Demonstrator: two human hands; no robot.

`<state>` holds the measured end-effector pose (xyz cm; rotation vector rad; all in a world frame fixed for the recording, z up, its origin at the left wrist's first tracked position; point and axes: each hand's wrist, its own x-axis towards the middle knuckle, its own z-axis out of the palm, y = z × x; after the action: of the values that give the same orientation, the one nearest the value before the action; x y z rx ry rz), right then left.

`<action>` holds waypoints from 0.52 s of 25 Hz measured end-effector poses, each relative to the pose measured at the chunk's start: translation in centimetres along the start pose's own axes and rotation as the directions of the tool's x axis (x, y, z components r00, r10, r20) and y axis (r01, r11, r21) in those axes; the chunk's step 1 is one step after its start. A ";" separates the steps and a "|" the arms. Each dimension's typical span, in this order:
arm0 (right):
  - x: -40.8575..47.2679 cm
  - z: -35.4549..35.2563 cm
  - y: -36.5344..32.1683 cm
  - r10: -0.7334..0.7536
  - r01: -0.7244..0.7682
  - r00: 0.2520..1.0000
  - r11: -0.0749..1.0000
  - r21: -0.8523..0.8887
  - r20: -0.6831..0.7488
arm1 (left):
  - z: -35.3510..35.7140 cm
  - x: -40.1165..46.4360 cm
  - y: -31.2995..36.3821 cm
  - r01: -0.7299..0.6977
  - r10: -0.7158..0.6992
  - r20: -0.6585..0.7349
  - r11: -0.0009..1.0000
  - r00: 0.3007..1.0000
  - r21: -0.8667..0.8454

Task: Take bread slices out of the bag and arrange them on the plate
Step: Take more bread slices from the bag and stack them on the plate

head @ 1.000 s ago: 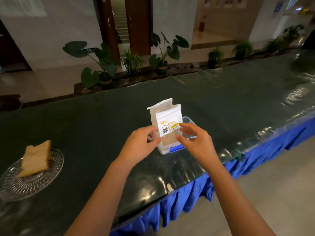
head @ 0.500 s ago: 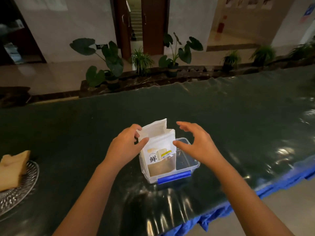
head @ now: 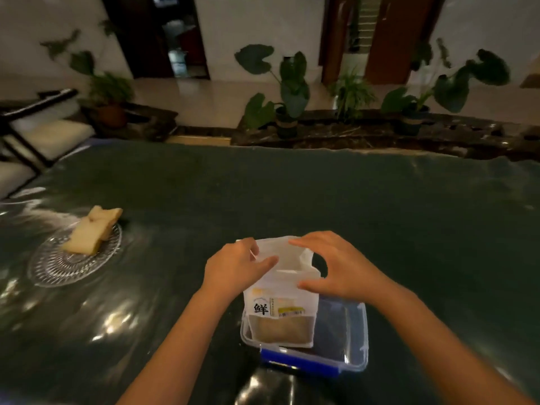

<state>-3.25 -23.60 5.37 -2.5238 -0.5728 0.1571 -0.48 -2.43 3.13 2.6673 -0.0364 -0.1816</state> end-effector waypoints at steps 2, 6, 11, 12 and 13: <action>1.1 -0.1 0.9 -0.114 0.119 0.988 0.992 -0.043 0.101 | 0.4 0.3 1.0 0.107 -0.102 -0.080 0.993 0.992 0.049; 2.0 0.0 2.5 -0.235 0.280 0.939 0.946 -0.162 0.252 | 1.1 0.3 1.5 0.264 -0.250 -0.179 0.963 0.951 0.053; 0.8 -0.6 4.5 -0.332 0.411 0.891 0.880 -0.240 0.310 | 0.8 -1.2 0.2 0.341 -0.348 -0.182 0.938 0.920 -0.066; 0.3 -0.9 4.9 -0.344 0.428 0.882 0.870 -0.243 0.324 | 0.7 -1.7 0.1 0.344 -0.354 -0.179 0.935 0.918 -0.085; -0.1 -1.2 5.2 -0.352 0.445 0.872 0.859 -0.251 0.340 | 0.7 -2.1 0.0 0.344 -0.358 -0.183 0.933 0.916 -0.106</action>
<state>-1.17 -28.19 3.61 -2.6350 -1.3307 0.2915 -2.69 -2.60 2.79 2.5849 0.5078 -0.0257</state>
